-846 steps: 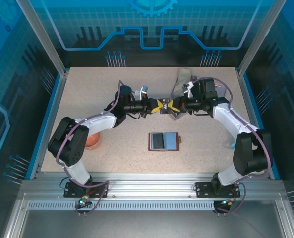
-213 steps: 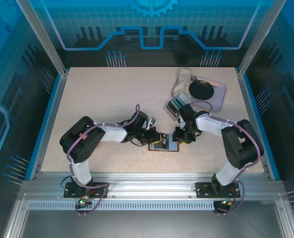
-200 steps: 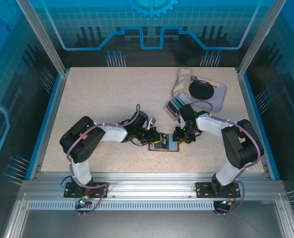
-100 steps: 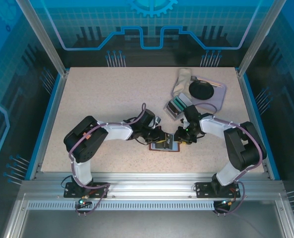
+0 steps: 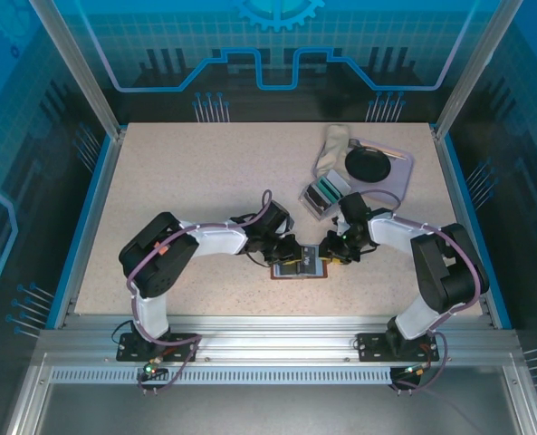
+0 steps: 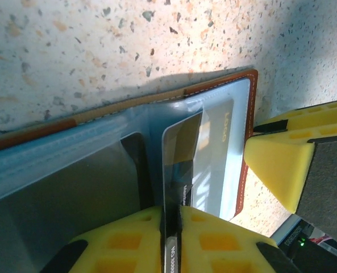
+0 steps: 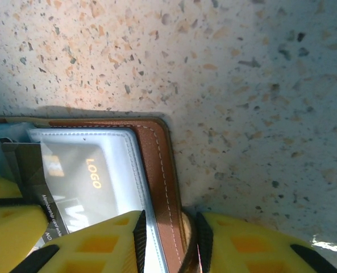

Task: Put the credit cards into the card holder
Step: Insert the credit card into the card slot.

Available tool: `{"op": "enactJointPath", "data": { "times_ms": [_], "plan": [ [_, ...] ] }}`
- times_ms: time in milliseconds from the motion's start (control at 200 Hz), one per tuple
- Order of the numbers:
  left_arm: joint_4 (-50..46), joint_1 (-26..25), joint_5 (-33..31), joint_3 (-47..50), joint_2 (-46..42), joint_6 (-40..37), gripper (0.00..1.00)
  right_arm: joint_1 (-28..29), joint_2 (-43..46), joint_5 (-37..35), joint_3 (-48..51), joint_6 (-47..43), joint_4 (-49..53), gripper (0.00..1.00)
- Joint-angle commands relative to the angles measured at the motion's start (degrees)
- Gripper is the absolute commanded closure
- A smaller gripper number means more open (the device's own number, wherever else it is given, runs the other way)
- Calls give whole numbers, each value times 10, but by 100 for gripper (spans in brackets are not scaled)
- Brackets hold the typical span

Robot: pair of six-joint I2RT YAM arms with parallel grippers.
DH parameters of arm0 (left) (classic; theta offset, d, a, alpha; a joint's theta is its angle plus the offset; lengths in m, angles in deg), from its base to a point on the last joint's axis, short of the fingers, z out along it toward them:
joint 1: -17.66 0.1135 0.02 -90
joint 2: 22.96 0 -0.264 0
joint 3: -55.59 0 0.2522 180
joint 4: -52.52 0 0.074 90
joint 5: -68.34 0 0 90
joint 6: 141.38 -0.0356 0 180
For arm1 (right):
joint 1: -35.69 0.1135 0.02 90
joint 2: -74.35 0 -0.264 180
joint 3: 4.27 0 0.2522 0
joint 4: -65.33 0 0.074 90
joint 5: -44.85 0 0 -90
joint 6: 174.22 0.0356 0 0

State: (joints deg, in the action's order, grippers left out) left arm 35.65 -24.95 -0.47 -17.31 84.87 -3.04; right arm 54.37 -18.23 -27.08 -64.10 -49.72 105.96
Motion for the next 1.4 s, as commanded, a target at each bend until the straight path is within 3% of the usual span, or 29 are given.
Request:
{"op": "enactJointPath", "data": {
  "times_ms": [0, 110, 460, 765, 990, 1150, 1285, 1396],
  "plan": [
    [-35, -5, -10, -12, -14, -19, 91, 4, -17, 40, 18, 4, -22, 68],
    [-23, -5, -2, -18, -6, -12, 96, 4, -23, 51, 18, 7, -27, 68],
    [33, -13, 5, -28, 26, 71, 94, 2, -9, 78, 52, 51, -77, 72],
    [24, -21, 13, -43, 43, 66, 91, -3, -6, 92, 68, 69, -98, 73],
    [-45, -22, -15, -62, 14, 19, 82, -8, 0, 75, 55, 60, -77, 71],
    [-120, -20, -65, -67, -49, -30, 59, -9, 13, 31, 35, 38, -32, 67],
    [-169, -18, -102, -70, -89, -57, 48, -10, 13, 26, 21, 23, -12, 64],
    [-187, 2, -112, -54, -108, -57, 45, -10, 23, 27, 14, 18, -2, 61]
  ]
}}
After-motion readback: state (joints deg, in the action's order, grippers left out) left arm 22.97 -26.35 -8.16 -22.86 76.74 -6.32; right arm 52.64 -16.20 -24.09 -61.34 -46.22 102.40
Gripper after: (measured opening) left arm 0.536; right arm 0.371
